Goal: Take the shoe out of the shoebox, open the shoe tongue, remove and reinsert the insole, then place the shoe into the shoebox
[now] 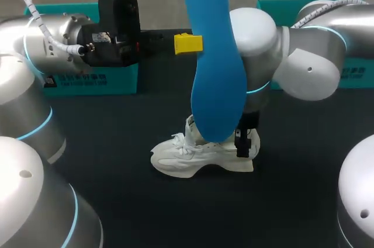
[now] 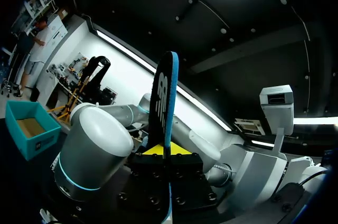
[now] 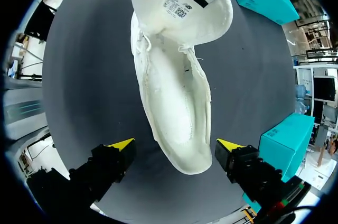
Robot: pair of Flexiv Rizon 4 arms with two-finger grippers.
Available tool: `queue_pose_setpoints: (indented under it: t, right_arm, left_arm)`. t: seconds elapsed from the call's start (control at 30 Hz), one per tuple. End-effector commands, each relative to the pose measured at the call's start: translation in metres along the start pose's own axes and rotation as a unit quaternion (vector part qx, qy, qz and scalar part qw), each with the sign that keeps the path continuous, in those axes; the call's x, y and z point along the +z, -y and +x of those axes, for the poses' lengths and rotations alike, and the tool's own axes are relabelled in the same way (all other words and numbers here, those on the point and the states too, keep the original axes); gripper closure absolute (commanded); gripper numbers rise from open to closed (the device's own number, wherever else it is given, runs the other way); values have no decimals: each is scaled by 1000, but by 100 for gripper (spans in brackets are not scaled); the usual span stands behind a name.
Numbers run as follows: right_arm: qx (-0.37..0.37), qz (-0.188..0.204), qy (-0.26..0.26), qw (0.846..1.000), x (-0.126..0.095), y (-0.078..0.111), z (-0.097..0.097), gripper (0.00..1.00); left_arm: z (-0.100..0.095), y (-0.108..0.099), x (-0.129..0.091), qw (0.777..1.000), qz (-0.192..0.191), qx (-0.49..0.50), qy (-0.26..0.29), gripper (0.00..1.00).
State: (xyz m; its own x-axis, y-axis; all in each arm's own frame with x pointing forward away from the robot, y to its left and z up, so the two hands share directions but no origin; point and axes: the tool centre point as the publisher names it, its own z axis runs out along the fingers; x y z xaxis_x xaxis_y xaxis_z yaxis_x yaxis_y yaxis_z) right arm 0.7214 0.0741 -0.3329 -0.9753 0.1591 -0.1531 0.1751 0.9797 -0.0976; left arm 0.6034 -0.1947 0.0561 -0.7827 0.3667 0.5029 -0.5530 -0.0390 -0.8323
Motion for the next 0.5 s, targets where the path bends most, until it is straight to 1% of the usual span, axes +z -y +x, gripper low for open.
queue_pose_setpoints:
  t: [0.03,0.17,0.23,0.27,0.33,0.37,0.5]
  right_arm:
    - [0,-1,1,1000,1,1,1,0]
    - [0,-1,1,1000,1,1,1,0]
    - [-1,14,5,1000,-1,-8,-7,0]
    - [-2,10,7,1000,-2,-12,-11,0]
    - [-13,18,17,1000,-5,-22,-18,0]
    - [-17,14,20,1000,-6,-26,-22,0]
    - [-24,13,26,999,-6,-39,-35,0]
  left_arm:
    - [-1,-1,1,1000,1,0,-1,100]
    - [-1,-1,1,1000,1,0,-1,100]
    - [-1,-1,1,1000,1,0,-1,100]
    - [-1,-1,1,1000,1,0,-1,100]
    - [-1,-1,1,1000,1,0,-1,100]
    - [-1,-1,1,1000,1,0,-1,100]
    - [-1,-1,1,1000,1,0,-1,100]
